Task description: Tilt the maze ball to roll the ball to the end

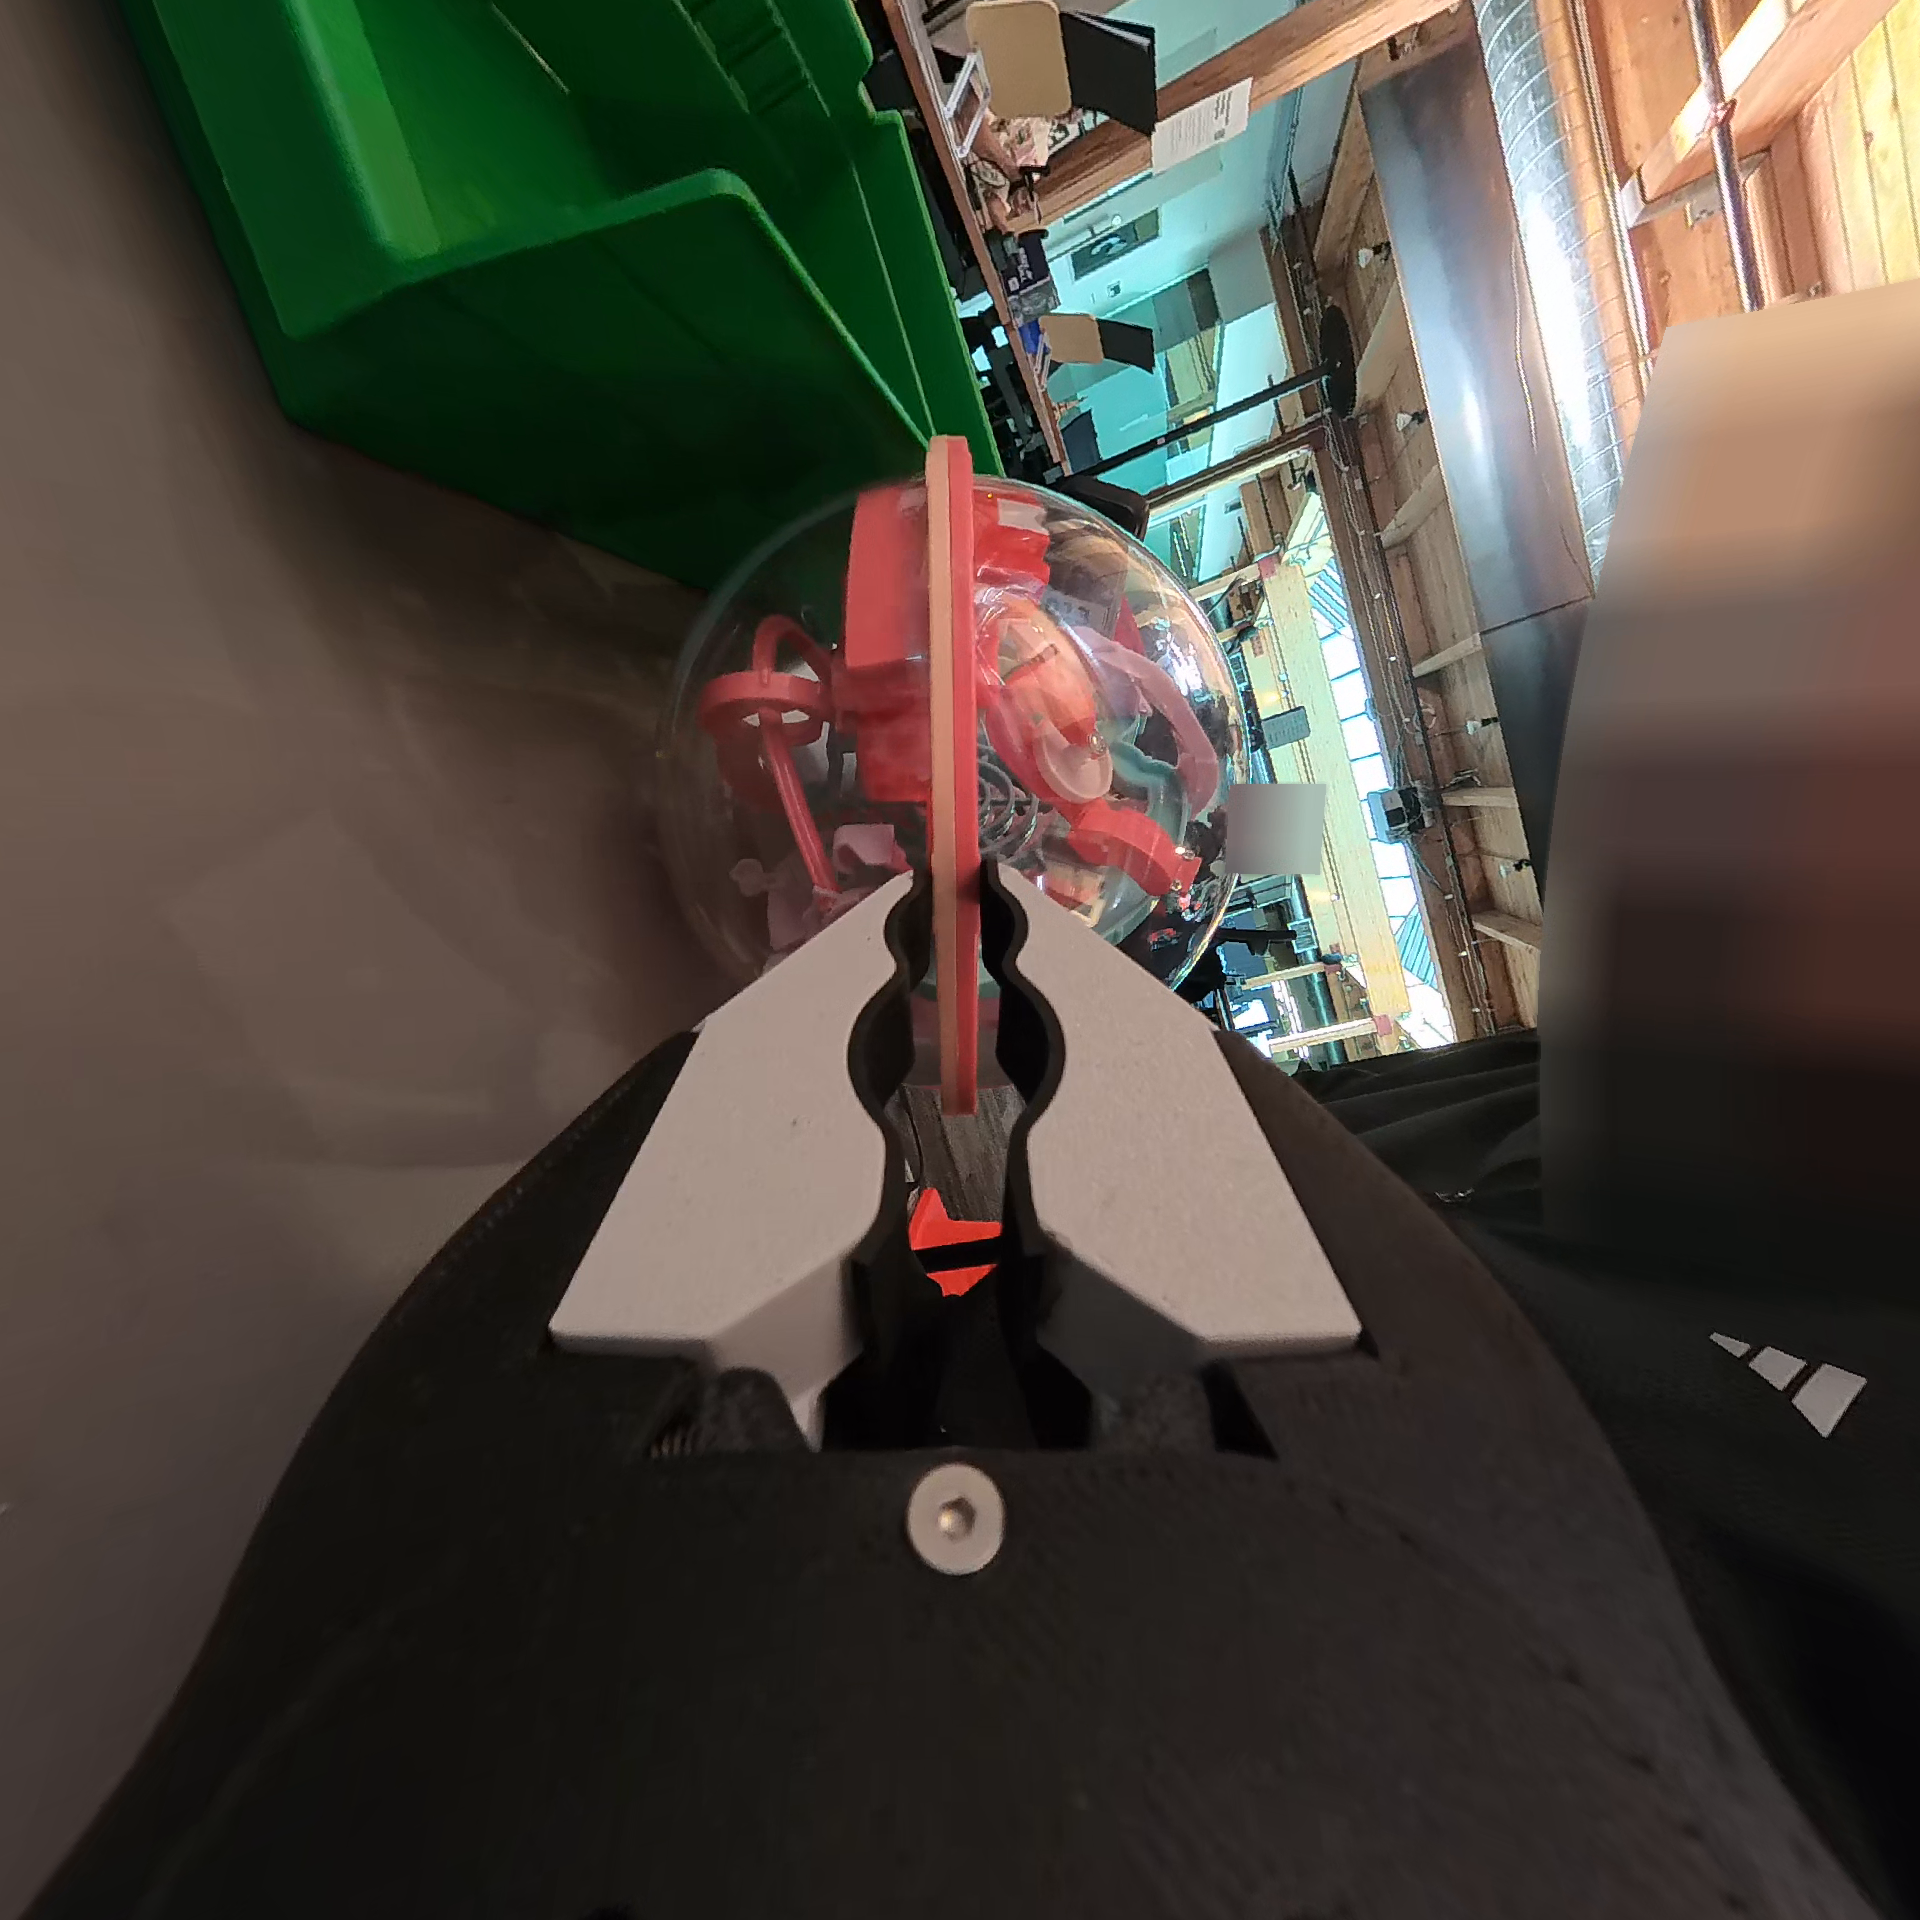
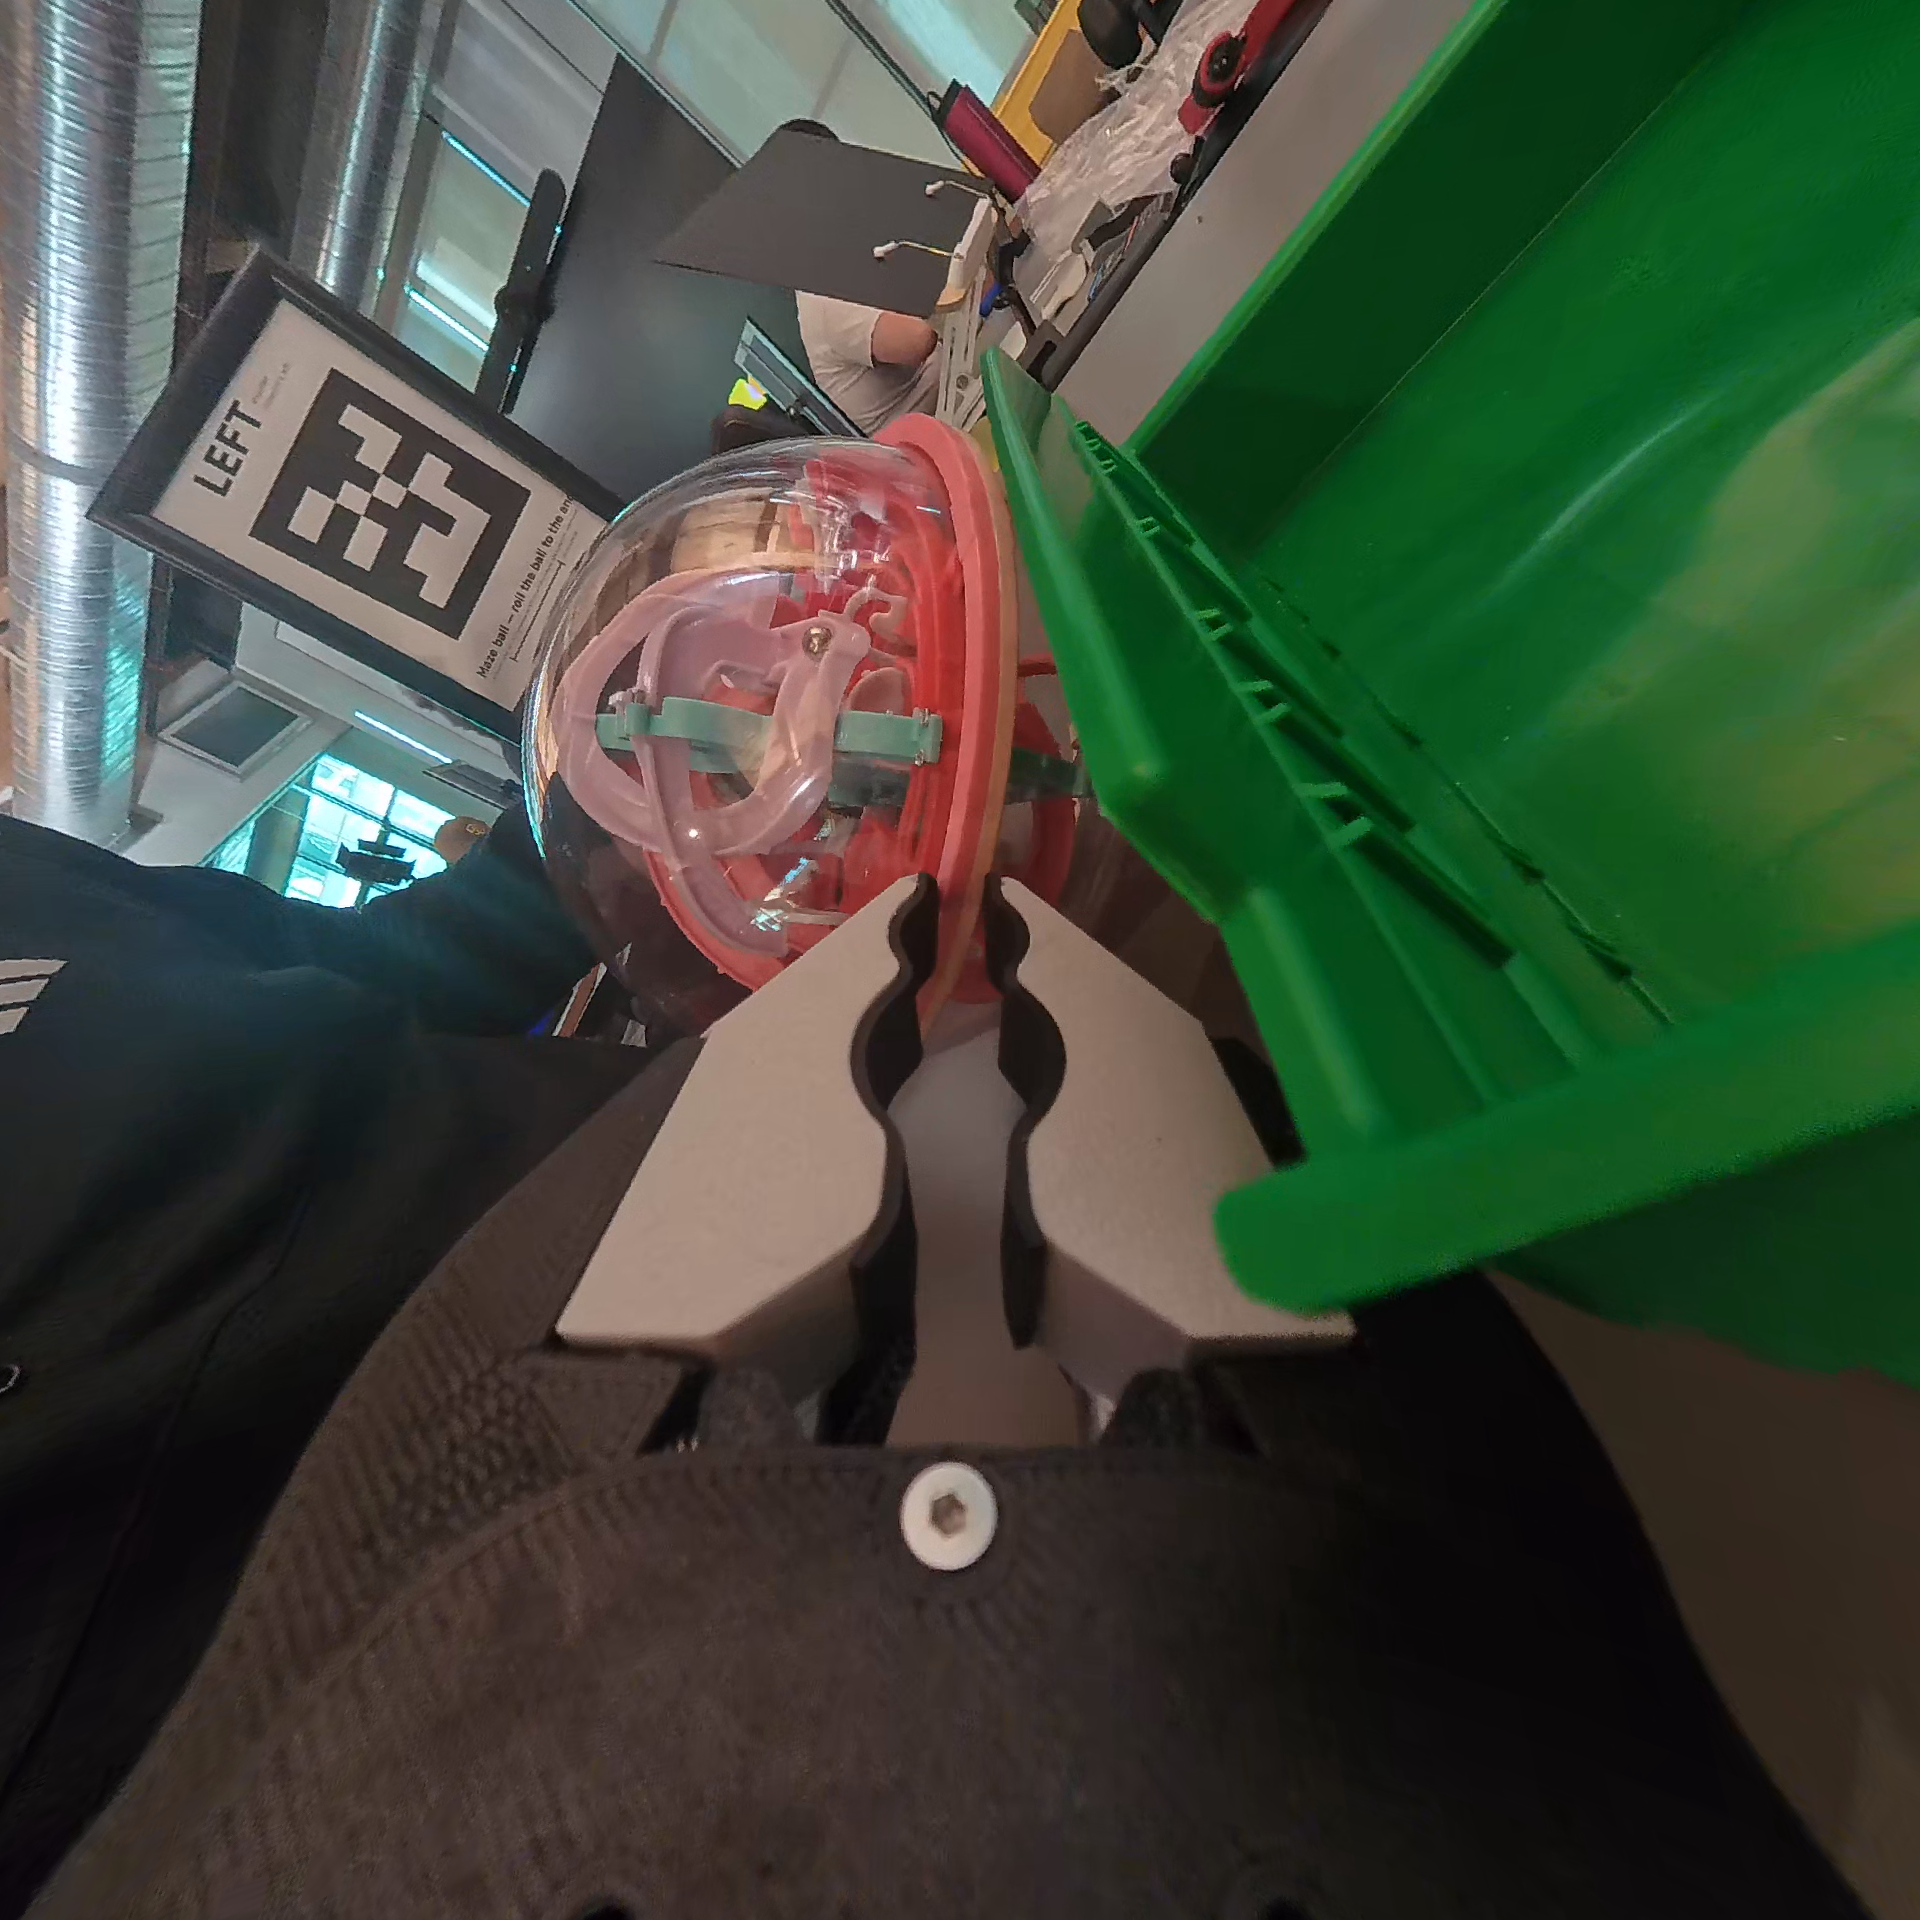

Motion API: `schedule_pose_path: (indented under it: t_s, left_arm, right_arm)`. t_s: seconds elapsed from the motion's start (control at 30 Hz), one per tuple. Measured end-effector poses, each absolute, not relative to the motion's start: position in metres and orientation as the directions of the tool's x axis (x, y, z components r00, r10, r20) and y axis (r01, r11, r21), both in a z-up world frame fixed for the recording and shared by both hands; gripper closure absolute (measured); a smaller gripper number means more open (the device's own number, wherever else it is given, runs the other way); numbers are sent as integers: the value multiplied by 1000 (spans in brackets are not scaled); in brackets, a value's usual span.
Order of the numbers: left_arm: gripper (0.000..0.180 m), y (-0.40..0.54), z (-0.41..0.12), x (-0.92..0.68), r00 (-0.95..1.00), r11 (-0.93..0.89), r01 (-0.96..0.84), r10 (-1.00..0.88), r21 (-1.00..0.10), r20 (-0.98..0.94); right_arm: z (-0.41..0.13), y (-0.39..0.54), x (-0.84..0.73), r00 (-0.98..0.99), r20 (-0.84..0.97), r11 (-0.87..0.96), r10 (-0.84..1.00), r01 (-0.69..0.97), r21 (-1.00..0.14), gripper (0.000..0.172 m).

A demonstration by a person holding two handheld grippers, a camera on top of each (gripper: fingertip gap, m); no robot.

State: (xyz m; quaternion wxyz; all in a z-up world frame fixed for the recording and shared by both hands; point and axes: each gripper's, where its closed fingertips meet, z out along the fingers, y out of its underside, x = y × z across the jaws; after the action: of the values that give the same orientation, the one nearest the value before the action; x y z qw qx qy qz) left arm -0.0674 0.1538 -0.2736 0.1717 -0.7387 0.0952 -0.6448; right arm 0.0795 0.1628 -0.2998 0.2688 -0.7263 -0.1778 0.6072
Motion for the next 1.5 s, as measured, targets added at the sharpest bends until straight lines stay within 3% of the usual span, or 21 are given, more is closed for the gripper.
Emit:
schedule_pose_path:
  t_s: [1.5]
  left_arm:
    - [174,180,-268,-70,131,-918,91,-375,-387,918]
  right_arm:
    - [-292,162,77,199,-768,-770,608,-85,-632,165]
